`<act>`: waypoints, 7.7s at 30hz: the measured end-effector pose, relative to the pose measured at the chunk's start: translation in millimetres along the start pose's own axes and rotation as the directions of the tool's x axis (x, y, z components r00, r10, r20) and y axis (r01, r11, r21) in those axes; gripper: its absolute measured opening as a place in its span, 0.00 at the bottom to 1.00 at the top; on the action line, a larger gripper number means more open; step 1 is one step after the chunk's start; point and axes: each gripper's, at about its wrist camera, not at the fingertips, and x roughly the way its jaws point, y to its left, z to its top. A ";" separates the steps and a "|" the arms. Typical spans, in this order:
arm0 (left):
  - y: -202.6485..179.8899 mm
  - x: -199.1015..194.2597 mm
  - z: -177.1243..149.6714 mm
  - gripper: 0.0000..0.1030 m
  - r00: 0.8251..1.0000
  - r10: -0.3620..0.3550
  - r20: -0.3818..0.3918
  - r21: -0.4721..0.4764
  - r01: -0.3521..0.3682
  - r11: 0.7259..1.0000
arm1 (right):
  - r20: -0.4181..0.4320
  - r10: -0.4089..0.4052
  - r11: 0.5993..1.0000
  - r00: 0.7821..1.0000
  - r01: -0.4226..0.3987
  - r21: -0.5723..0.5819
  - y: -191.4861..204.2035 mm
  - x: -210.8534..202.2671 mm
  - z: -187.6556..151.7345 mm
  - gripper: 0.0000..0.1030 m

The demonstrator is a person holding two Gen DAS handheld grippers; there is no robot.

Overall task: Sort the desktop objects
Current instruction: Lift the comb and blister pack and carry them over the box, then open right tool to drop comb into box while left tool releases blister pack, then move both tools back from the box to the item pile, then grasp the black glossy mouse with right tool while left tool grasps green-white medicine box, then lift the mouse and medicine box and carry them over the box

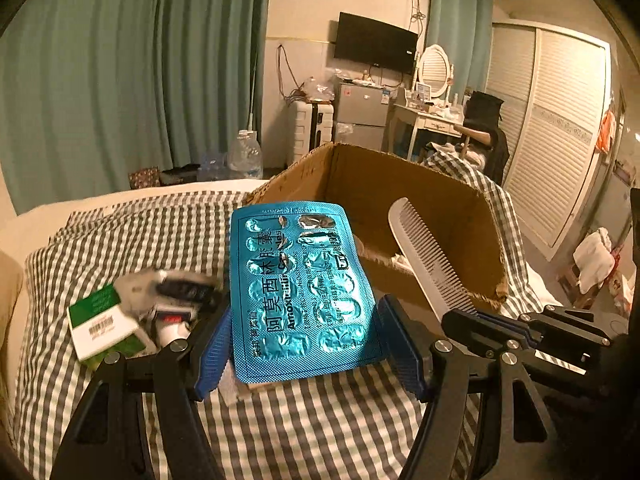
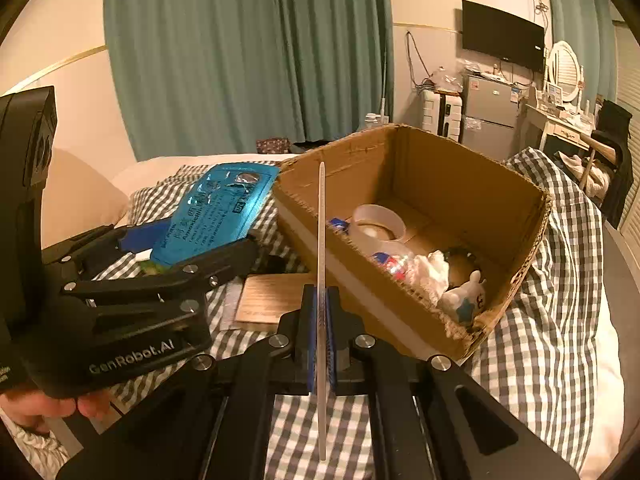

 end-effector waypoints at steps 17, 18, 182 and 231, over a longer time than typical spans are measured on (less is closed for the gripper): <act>-24.5 62.9 61.0 0.69 0.999 -0.037 0.026 0.025 0.036 0.999 | 0.039 -0.020 0.998 0.999 0.018 0.055 -62.8 29.6 42.8 0.03; -27.0 66.7 64.8 0.69 0.999 -0.040 0.026 0.030 0.039 0.999 | 0.042 -0.022 0.998 0.999 0.019 0.057 -65.5 31.3 44.4 0.03; 154.5 -9.6 -110.0 0.97 0.967 0.254 -0.016 -0.359 -0.243 0.901 | -0.049 0.168 0.985 0.985 -0.169 -0.031 102.4 92.8 -26.6 0.11; -25.2 -62.7 6.4 0.97 0.985 0.079 0.154 -0.154 -0.055 0.987 | 0.111 0.043 0.996 0.993 -0.052 0.079 -22.6 -38.7 12.9 0.11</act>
